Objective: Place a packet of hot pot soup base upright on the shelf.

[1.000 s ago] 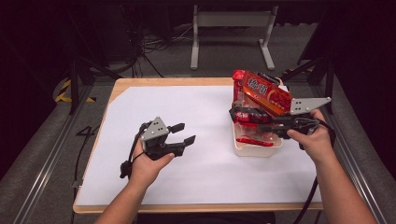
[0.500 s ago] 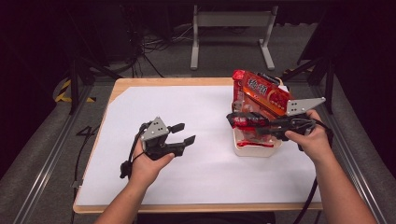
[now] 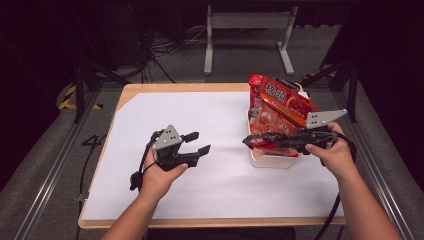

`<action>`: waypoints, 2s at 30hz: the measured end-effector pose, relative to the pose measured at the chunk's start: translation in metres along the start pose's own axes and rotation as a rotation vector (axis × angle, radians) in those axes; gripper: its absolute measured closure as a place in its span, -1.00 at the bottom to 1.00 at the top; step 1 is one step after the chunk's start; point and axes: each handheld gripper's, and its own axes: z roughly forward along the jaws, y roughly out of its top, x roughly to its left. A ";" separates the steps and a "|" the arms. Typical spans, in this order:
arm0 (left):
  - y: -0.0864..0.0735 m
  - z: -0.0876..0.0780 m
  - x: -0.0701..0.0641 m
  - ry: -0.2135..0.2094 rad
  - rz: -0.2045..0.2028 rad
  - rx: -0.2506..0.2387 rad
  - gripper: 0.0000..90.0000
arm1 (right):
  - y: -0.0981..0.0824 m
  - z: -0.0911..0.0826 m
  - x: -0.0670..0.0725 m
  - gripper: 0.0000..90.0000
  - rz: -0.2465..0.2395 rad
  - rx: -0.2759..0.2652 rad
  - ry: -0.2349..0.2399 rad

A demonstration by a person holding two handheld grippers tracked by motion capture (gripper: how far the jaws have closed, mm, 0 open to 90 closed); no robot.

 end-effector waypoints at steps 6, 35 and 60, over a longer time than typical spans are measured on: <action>0.000 -0.001 0.001 0.001 -0.001 0.001 -0.09 | -0.010 0.004 -0.001 0.74 0.025 0.021 -0.008; -0.002 -0.003 0.004 0.007 -0.015 -0.003 -0.09 | 0.011 -0.007 0.022 0.78 -0.108 0.005 -0.138; -0.011 -0.022 0.006 0.041 -0.012 0.014 -0.24 | 0.013 -0.017 0.039 -0.23 0.048 -0.137 -0.230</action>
